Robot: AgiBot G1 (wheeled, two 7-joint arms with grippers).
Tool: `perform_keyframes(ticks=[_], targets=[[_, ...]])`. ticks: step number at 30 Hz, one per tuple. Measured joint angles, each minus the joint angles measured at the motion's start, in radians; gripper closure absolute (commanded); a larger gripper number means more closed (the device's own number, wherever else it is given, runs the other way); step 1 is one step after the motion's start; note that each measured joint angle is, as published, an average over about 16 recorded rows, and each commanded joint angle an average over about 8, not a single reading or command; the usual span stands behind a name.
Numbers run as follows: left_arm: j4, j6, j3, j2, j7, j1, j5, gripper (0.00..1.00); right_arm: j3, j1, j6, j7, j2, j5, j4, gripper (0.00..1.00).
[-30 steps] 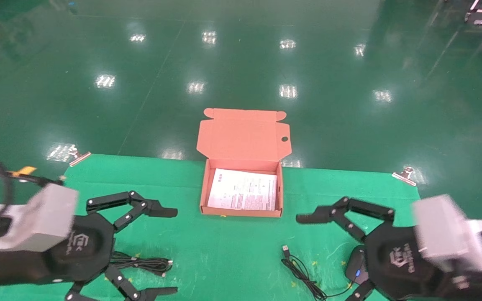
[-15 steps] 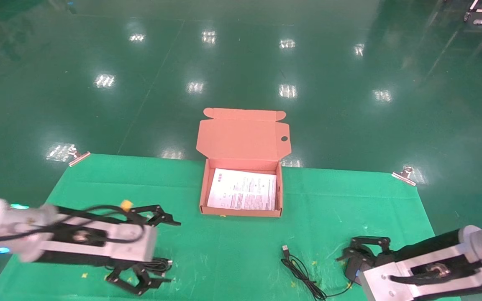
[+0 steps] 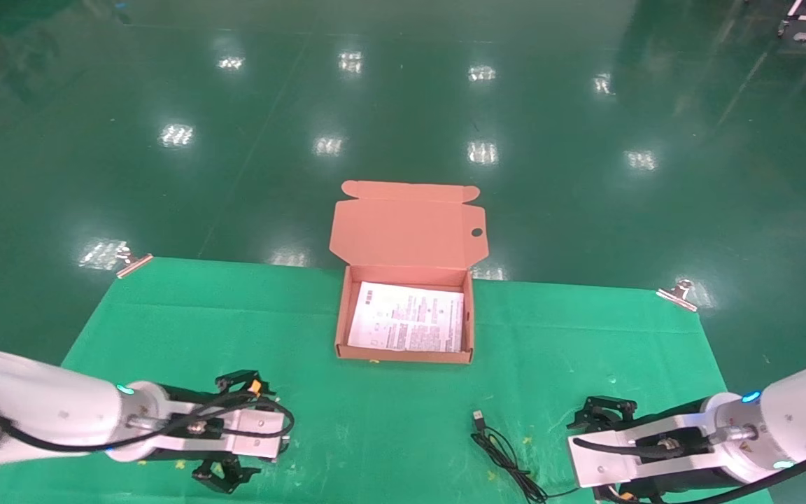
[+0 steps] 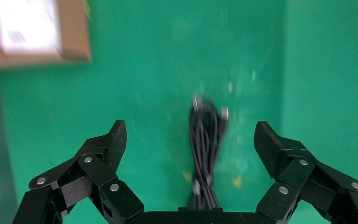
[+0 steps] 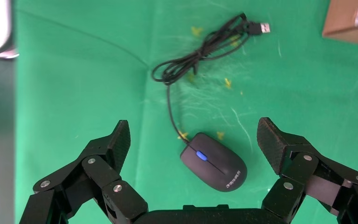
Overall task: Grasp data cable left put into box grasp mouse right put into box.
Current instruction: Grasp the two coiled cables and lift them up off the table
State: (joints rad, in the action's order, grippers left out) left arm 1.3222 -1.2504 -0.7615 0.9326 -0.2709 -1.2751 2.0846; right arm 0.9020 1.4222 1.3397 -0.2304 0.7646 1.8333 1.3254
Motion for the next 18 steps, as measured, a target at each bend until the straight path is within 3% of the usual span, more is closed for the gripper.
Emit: perform_keyframes(ticks=[4,9,18], targets=[[-0.047,0.014,-0.016,0.029,-0.082,0.008,0.087,0.0,0.004,-0.043,-0.072,-0.054,0.026,0.039,-0.021,0.0],[-0.152,0.016,-0.015,0.063,-0.136,0.0,0.115,0.0,0.006,-0.081,-0.144,-0.106,0.07,0.071,-0.067,0.0],[-0.424,0.041,0.012,0.12,-0.093,-0.047,0.051,0.0,0.011,-0.11,-0.23,-0.132,0.165,0.093,-0.198,0.0]])
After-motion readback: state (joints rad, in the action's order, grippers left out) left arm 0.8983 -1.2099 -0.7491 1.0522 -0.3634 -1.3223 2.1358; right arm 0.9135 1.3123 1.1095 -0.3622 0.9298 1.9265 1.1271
